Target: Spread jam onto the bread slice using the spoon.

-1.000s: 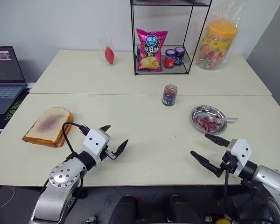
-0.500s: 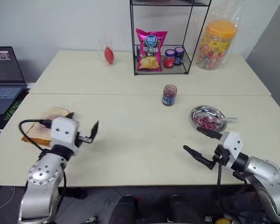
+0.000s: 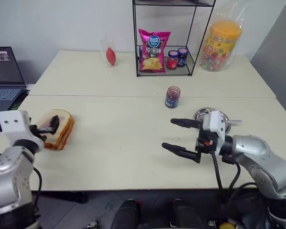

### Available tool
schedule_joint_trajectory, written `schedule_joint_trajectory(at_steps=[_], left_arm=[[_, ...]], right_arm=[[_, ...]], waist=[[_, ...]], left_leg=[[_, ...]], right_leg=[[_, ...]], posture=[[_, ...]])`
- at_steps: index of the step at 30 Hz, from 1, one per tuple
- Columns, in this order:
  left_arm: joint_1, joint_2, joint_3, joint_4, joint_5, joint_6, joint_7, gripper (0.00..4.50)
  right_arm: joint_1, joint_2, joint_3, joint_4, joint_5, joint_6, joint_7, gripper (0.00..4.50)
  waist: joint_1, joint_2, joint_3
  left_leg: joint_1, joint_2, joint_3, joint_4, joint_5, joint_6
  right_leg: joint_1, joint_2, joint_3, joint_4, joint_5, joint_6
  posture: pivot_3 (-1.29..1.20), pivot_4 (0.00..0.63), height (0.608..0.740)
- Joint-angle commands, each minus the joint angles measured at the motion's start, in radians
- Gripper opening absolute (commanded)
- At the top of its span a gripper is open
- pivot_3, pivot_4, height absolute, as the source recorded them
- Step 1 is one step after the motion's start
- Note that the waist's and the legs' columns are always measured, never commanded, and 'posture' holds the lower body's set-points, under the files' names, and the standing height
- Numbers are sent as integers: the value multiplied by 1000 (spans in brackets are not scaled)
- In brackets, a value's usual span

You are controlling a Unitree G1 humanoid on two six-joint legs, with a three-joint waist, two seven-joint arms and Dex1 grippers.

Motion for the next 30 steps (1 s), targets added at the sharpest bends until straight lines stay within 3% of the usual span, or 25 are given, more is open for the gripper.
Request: schedule_joint_trajectory(at_steps=[1, 9, 17, 28, 30], left_arm=[[-68, 101, 37, 107, -30, 60, -35, 4500], [-141, 195, 30, 288, -54, 177, -70, 4500], [-184, 203, -4, 282, -82, 322, -75, 4500], [-283, 186, 48, 338, -94, 436, -3, 4500], [-296, 192, 49, 363, -82, 437, 11, 4063]], right_arm=[[-58, 18, 26, 4, 1, 21, -7, 4439], [-89, 28, 30, 3, -4, 39, -11, 4439], [-100, 24, 17, -11, 8, 62, -16, 4439], [-113, 27, 8, -24, 23, 91, -27, 4439], [-116, 26, 9, -25, 26, 93, -28, 4500]], waist=[[-1, 0, 0], [-3, -1, 0], [-3, -1, 0], [-4, -1, 0], [-4, -1, 0]], left_leg=[[-1, 0, 0, 0, 0, 0], [-1, 0, 1, -1, 0, 0], [-1, 0, 0, -1, 0, 0], [-1, 0, 0, -1, -1, -1], [-1, 0, 0, -1, -1, -1]], right_leg=[[-1, 0, 0, 0, 0, 0], [-1, -1, 0, 0, 2, -3], [-2, -2, 1, 0, 3, -4], [-2, -2, 1, 0, 3, -5], [-2, -2, 1, 0, 3, -5]], posture=[[0, 150, 740], [0, 150, 740], [0, 150, 740], [0, 150, 740], [0, 150, 740]])
